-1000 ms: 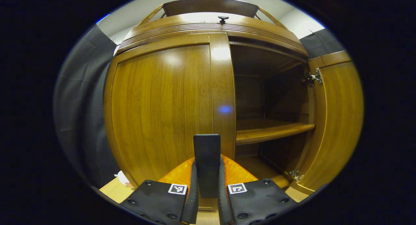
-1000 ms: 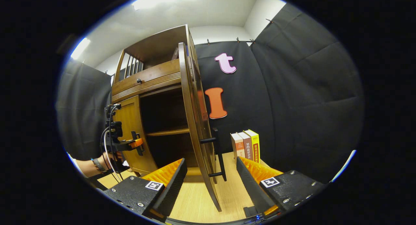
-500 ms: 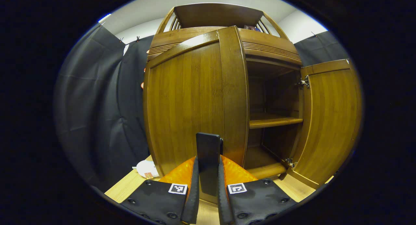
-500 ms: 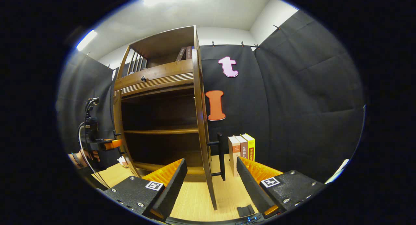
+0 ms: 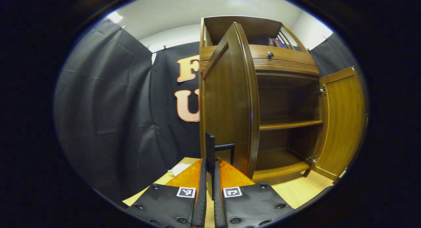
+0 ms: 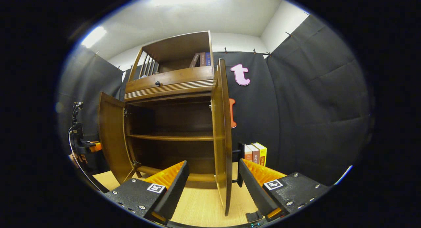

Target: Open the right door of the double-door shoe cabinet with the right hand, and open the left door with the left hand.

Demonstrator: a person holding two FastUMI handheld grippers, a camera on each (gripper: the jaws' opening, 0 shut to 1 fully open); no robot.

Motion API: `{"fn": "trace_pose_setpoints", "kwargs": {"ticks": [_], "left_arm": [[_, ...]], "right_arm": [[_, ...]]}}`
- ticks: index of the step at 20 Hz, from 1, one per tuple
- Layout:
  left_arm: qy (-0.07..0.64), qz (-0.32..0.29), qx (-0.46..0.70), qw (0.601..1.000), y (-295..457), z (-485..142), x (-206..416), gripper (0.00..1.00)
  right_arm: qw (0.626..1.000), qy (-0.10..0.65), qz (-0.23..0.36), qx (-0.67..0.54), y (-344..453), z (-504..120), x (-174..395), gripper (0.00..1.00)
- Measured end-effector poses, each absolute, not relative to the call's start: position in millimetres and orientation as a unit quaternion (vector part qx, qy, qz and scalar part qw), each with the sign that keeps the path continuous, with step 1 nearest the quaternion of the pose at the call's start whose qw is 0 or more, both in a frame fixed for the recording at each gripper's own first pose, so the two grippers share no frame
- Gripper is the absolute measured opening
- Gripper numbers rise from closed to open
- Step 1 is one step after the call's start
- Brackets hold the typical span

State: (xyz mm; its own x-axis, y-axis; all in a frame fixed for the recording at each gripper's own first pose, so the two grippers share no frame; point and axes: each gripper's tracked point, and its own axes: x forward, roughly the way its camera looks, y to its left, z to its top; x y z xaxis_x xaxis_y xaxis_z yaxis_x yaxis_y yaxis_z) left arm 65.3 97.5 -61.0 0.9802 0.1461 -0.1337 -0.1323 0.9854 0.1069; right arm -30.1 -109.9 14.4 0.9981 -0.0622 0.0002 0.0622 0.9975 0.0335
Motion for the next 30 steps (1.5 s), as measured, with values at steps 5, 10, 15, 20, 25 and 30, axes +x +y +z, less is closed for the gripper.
{"fn": "trace_pose_setpoints", "kwargs": {"ticks": [5, 10, 15, 20, 25, 30], "left_arm": [[0.067, 0.022, 0.019, 0.997, 141.7, -59.0, 63.7, 0.10], [0.072, -0.028, 0.016, 0.997, 167.4, -60.1, 68.0, 0.09], [0.074, -0.078, 0.024, 0.994, 189.4, -56.8, 77.5, 0.09], [0.085, -0.115, 0.020, 0.989, 208.7, -61.8, 85.0, 0.18], [0.076, -0.117, 0.015, 0.990, 208.9, -54.2, 79.6, 0.18], [0.081, -0.051, 0.026, 0.995, 219.6, -55.8, 12.4, 0.18]], "right_arm": [[1.000, 0.002, -0.025, 0.015, -96.2, 11.5, -29.7, 0.93], [0.999, 0.007, -0.033, 0.015, -87.8, 8.6, -28.8, 0.93], [0.999, 0.009, -0.038, 0.023, -80.6, 10.4, -30.1, 0.93], [0.999, 0.019, -0.038, 0.017, -68.8, 6.2, -27.8, 0.93], [0.999, 0.019, -0.043, 0.027, -68.6, 4.2, -25.5, 0.93], [0.999, 0.033, -0.028, 0.019, -68.1, -2.1, -24.5, 0.93]]}}
